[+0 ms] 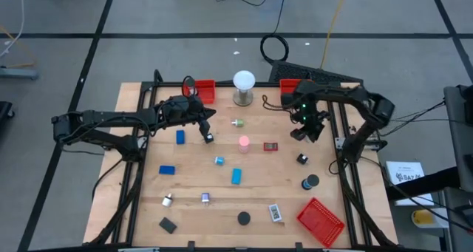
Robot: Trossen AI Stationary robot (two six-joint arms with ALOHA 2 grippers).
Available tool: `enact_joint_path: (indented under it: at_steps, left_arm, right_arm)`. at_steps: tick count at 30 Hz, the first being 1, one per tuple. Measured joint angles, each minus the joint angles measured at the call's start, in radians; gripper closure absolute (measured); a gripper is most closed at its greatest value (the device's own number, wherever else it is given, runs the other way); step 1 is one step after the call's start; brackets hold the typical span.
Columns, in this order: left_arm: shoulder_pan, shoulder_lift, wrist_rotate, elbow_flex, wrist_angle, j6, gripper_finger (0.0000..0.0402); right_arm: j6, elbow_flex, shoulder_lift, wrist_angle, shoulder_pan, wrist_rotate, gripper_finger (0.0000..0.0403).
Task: Pick & Place Office items
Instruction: Put the pink charger adapter into the top right red bin
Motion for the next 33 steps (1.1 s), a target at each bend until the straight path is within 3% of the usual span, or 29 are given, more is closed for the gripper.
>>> enact_joint_path:
  at_steps: [9, 25, 33]
  left_arm:
    - [-0.005, 0.000, -0.005, 0.000, 0.001, 0.000, 0.0399]
    - [-0.051, 0.000, -0.020, 0.000, 0.001, -0.001, 0.0390]
    - [-0.064, 0.000, -0.050, 0.000, 0.000, -0.001, 0.0397]
  right_arm:
    - [-0.056, 0.031, 0.146, 0.012, -0.049, 0.032, 0.0353]
    - [-0.066, 0.031, 0.206, 0.093, -0.066, 0.053, 0.0352]
    - [-0.064, 0.031, 0.204, 0.123, -0.066, 0.053, 0.0300]
